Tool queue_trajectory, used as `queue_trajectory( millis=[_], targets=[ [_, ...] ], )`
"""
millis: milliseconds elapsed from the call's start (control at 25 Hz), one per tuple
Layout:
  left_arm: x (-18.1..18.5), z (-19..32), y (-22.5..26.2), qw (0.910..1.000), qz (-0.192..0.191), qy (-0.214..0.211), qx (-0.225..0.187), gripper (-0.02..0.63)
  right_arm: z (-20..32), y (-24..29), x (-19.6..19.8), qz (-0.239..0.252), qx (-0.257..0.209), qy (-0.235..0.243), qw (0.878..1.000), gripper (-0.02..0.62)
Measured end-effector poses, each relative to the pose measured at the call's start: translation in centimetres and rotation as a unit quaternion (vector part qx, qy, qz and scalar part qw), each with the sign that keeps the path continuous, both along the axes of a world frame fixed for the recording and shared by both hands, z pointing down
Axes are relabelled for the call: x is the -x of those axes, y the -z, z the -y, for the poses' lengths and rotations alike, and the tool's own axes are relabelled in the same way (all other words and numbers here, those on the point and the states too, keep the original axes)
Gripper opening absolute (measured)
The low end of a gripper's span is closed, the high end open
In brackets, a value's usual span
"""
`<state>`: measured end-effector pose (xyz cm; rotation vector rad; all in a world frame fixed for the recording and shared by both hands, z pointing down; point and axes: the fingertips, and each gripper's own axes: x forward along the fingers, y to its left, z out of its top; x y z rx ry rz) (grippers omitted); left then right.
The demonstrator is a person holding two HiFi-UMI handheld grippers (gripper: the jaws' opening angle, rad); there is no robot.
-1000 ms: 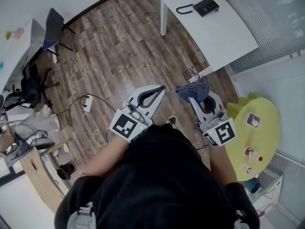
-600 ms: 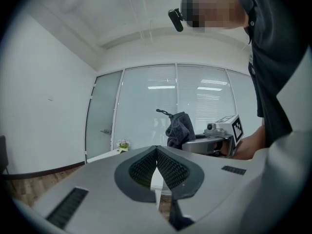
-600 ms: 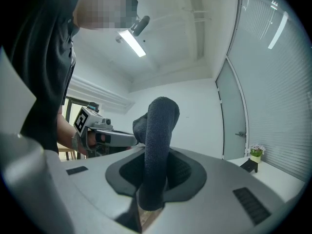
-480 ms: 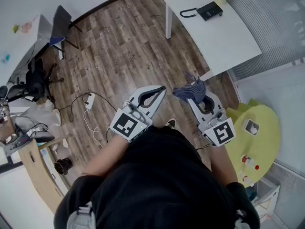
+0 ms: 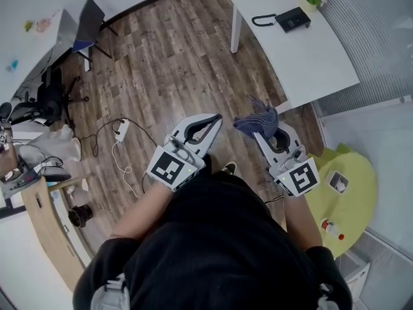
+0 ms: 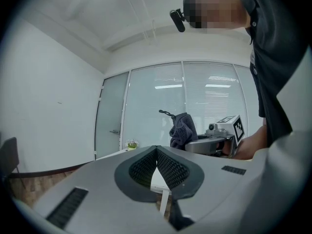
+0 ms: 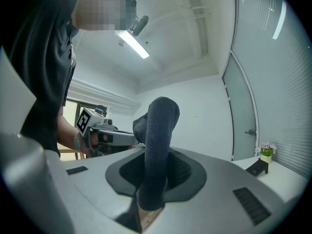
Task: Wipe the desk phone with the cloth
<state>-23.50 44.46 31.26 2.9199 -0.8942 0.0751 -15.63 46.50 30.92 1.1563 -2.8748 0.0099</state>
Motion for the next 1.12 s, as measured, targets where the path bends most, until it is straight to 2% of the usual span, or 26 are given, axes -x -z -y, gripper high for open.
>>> queue_trajectory(
  millis=[120,480,840,1120],
  targets=[
    [1.0,1.3,-0.5,1.0000,0.006,-0.001,0.000,0.011,1.4,-0.1,0.8,-0.004,0.003,0.003,1.000,0.092],
    [4.3,7.8,-0.4,0.9999,-0.009,-0.005,-0.006,0.011,7.6,-0.1,4.5,-0.016,0.005,-0.006,1.000,0.092],
    [9.1,15.7,-0.2,0.9997,-0.006,-0.018,-0.019,0.011,15.2,0.2,9.5,-0.018,0.008,-0.022,1.000,0.092],
    [12.2,19.6,-0.7,0.9993,-0.011,-0.032,-0.013,0.011,19.1,0.1,12.9,-0.027,0.011,-0.033,0.999,0.092]
  ],
)
